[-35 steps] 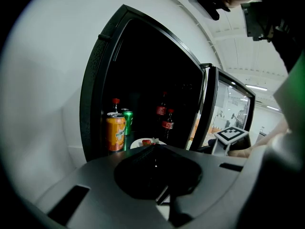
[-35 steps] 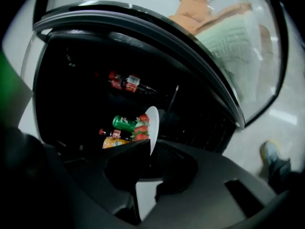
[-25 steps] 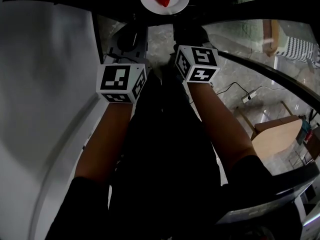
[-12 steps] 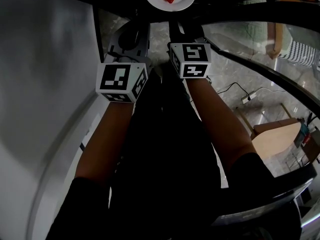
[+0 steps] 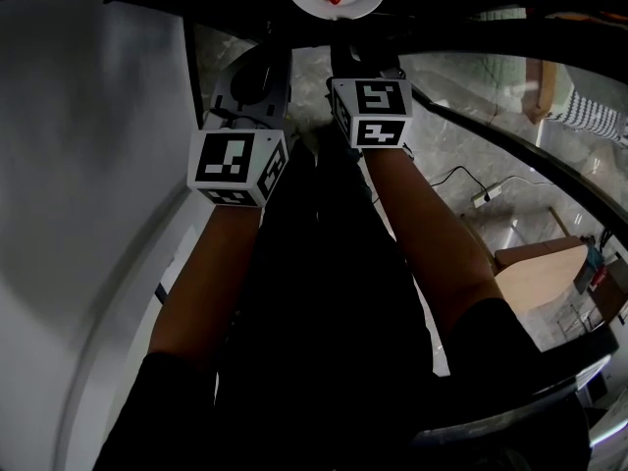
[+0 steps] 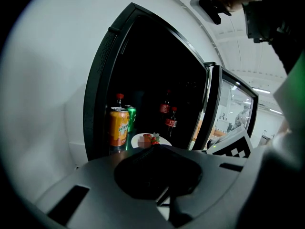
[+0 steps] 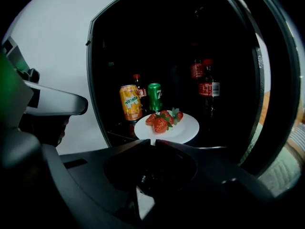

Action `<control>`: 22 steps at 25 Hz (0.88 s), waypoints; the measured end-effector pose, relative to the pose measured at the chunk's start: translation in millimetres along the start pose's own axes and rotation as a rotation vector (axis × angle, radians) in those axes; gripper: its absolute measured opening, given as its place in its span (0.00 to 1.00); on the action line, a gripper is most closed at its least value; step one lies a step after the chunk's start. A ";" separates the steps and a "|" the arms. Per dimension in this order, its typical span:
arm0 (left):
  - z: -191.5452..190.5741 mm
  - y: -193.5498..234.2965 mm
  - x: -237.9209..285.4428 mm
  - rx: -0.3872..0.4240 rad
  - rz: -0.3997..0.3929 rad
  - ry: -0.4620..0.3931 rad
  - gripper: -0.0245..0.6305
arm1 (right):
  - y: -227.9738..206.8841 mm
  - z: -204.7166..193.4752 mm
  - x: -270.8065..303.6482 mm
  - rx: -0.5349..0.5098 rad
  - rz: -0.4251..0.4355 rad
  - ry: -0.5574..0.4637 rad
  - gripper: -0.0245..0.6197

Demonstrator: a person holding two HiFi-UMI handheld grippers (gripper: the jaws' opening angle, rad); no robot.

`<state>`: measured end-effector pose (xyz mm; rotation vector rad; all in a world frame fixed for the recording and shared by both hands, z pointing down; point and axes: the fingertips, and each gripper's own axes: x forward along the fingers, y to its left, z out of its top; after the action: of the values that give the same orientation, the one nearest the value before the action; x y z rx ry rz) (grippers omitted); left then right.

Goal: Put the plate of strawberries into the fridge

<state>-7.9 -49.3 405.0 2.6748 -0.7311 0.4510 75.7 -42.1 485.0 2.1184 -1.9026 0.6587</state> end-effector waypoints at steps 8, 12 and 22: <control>4.7 10.0 2.6 0.000 0.019 0.001 0.04 | -9.5 9.5 14.9 -0.003 -0.005 -0.002 0.07; 5.8 11.3 3.4 0.002 0.021 0.000 0.04 | -13.1 11.3 18.3 -0.004 -0.008 -0.008 0.07; 12.9 5.2 4.6 0.012 0.021 -0.006 0.04 | -21.1 22.4 5.2 0.001 -0.005 -0.019 0.07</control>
<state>-4.1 -60.5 396.4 2.6827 -0.7608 0.4542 100.8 -53.8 470.6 2.1365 -1.9066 0.6413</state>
